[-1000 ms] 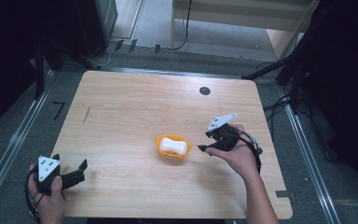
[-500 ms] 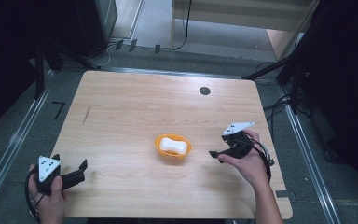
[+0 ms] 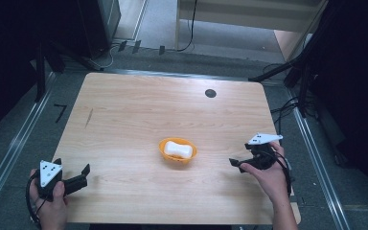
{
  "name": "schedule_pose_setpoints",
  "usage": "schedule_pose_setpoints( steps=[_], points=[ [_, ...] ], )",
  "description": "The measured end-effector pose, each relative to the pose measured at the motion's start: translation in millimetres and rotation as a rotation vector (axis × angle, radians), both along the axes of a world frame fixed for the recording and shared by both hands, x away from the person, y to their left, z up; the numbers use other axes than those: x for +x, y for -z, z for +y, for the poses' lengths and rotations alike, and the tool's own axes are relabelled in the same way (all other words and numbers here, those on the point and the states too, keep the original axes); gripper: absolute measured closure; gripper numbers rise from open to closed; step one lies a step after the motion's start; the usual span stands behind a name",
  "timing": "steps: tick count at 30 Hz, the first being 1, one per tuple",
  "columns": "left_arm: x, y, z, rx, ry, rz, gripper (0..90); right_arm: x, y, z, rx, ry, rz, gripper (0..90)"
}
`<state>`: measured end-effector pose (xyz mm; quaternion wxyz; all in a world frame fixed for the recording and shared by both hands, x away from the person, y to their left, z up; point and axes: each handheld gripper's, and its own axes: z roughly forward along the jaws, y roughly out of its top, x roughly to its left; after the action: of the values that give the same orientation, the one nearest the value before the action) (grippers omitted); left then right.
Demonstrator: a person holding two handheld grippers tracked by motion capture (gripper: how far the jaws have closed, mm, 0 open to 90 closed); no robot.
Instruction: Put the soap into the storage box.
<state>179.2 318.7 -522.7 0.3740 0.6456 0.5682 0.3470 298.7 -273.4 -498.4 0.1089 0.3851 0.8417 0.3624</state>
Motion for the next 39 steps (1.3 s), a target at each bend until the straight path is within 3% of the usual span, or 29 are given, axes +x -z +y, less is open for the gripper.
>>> schedule_pose_setpoints(
  steps=[22,39],
  points=[
    [-1.0,0.0,-0.4,0.004,-0.001,0.0,3.8,-32.2,26.5,-63.5,0.068,0.159,-0.002,7.5],
    [-1.4,-0.2,-0.5,0.005,0.001,0.001,3.7,-56.4,38.4,-93.0,0.09,0.219,-0.018,7.5]
  ],
)
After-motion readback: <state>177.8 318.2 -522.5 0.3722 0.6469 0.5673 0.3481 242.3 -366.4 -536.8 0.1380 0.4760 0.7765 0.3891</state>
